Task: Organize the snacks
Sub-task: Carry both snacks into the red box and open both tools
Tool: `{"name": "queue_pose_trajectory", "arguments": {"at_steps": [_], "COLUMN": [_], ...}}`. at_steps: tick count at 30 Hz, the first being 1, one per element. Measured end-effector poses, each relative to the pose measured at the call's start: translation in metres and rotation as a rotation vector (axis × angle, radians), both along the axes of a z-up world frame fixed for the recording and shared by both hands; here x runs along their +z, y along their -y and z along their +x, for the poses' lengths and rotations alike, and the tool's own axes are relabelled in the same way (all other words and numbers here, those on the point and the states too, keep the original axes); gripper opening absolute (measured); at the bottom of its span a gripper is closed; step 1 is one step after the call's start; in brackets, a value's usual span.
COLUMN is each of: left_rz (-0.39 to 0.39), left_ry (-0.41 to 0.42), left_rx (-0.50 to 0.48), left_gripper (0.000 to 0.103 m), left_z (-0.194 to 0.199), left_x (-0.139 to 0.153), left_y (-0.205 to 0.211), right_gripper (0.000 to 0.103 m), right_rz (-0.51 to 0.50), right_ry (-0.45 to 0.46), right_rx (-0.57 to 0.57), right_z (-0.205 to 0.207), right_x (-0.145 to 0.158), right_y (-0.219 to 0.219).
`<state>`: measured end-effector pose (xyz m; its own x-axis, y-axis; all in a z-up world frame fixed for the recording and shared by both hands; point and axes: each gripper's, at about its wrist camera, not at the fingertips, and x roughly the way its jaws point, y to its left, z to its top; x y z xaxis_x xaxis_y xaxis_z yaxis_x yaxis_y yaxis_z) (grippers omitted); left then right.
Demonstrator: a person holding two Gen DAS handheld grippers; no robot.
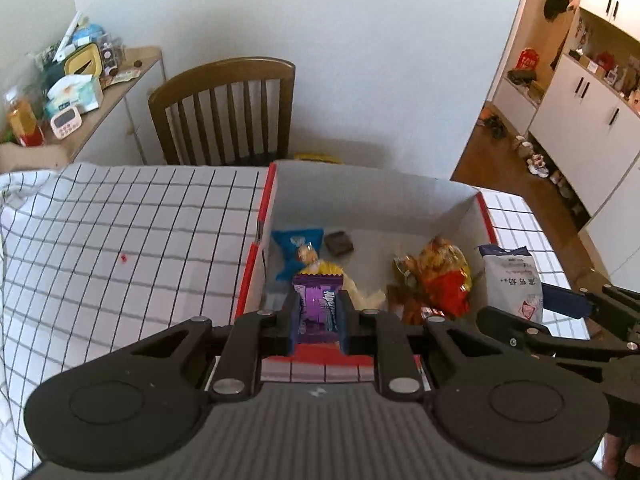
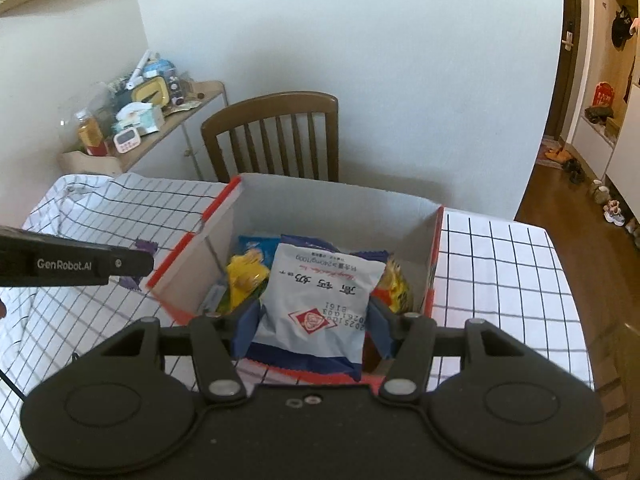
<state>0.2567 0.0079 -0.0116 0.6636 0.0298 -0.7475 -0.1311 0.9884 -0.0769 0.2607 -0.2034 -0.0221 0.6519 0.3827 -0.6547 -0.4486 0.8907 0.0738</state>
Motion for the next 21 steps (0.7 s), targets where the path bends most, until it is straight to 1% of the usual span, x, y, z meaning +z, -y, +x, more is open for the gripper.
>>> {"name": "queue_pose_trajectory", "arguments": {"at_steps": [5,8,11,21], "left_rz": [-0.018,-0.01,-0.003,0.009], "left_ry": [-0.023,-0.039,-0.075,-0.182], "left_rx": [-0.002,0.0,0.008,0.018], "left_gripper": [0.018,0.018,0.018,0.018], "left_z": [0.032,0.047,0.061,0.081], "left_x": [-0.009,-0.018,-0.03,-0.075], "left_y": [-0.002,-0.002,-0.002,-0.007], "right_gripper": [0.056,0.056,0.056,0.056], "right_rz": [-0.027,-0.037,-0.058,-0.112], "right_ry": [-0.029,-0.06,-0.085,-0.144], "right_rx": [-0.003,0.001,0.011,0.05], "right_z": [0.025,0.038,0.047,0.064], "right_x": [-0.014,-0.025,-0.037,-0.065], "right_y": [-0.006,-0.01,-0.015,-0.037]}}
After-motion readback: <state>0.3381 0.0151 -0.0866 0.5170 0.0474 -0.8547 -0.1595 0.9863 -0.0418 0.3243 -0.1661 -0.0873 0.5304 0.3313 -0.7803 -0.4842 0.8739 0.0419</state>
